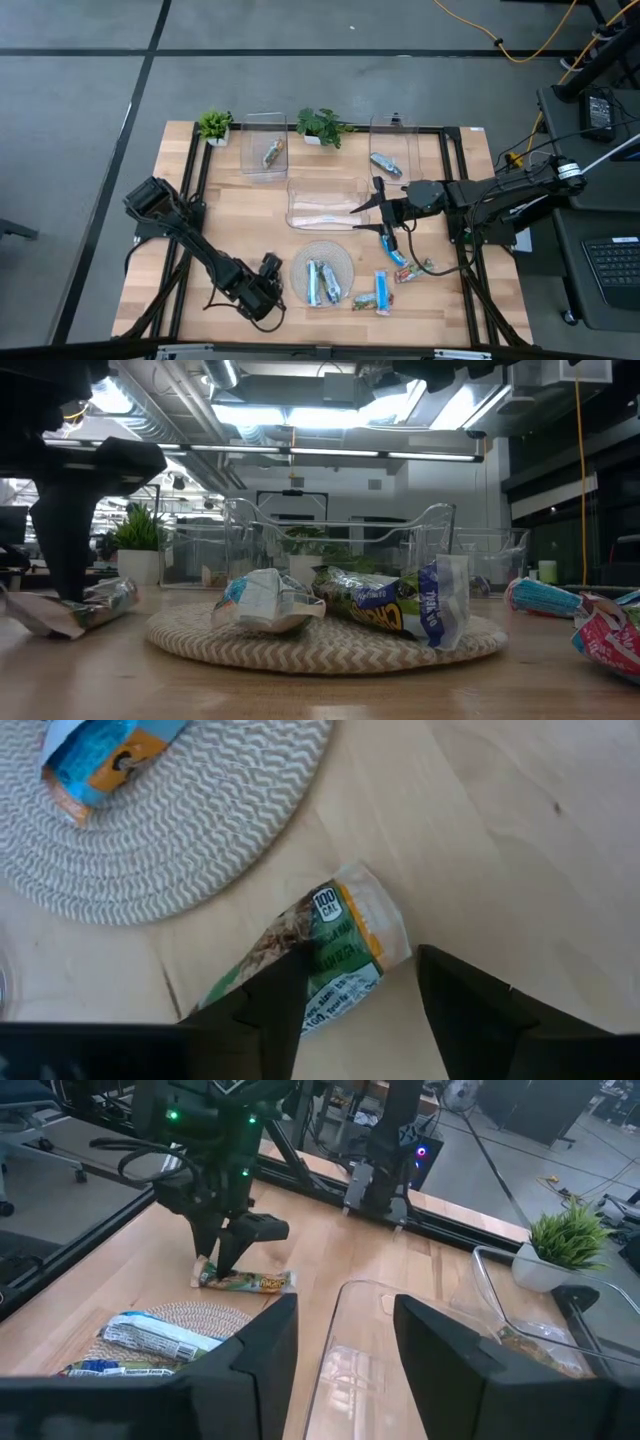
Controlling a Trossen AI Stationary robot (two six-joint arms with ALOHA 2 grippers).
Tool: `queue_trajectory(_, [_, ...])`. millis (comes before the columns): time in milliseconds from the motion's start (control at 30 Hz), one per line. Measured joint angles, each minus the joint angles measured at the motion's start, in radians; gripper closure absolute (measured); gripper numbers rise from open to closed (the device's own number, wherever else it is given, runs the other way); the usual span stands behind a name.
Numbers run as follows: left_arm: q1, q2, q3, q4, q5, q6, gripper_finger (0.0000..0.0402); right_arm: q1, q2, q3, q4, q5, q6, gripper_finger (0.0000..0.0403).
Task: Pick and place Granola Bars by type
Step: Put the orange granola bar into the top left transparent bin
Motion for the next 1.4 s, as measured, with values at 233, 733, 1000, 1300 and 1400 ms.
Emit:
queue_trajectory(233, [0.002, 0.000, -0.001, -0.001, -0.012, -0.057, 0.0278, 0.000, 0.000, 0.000, 0.000, 0.000, 0.001, 0.0234])
queue_trajectory(733, [-0.016, -0.001, 0.186, -0.220, -0.078, -0.022, 0.0396, 0.000, 0.000, 0.000, 0.000, -0.001, 0.001, 0.0234])
queue_trajectory(1000, [-0.046, -0.001, 0.426, -0.436, -0.150, -0.013, 0.0399, 0.000, 0.000, 0.000, 0.000, -0.002, 0.001, 0.0234])
queue_trajectory(1300, [-0.117, -0.001, 0.645, -0.697, -0.249, -0.047, 0.0399, 0.000, 0.000, 0.000, 0.000, -0.002, 0.001, 0.0234])
queue_trajectory(1400, [-0.145, -0.002, 0.696, -0.797, -0.183, -0.102, 0.0400, 0.000, 0.000, 0.000, 0.000, -0.002, 0.001, 0.0234])
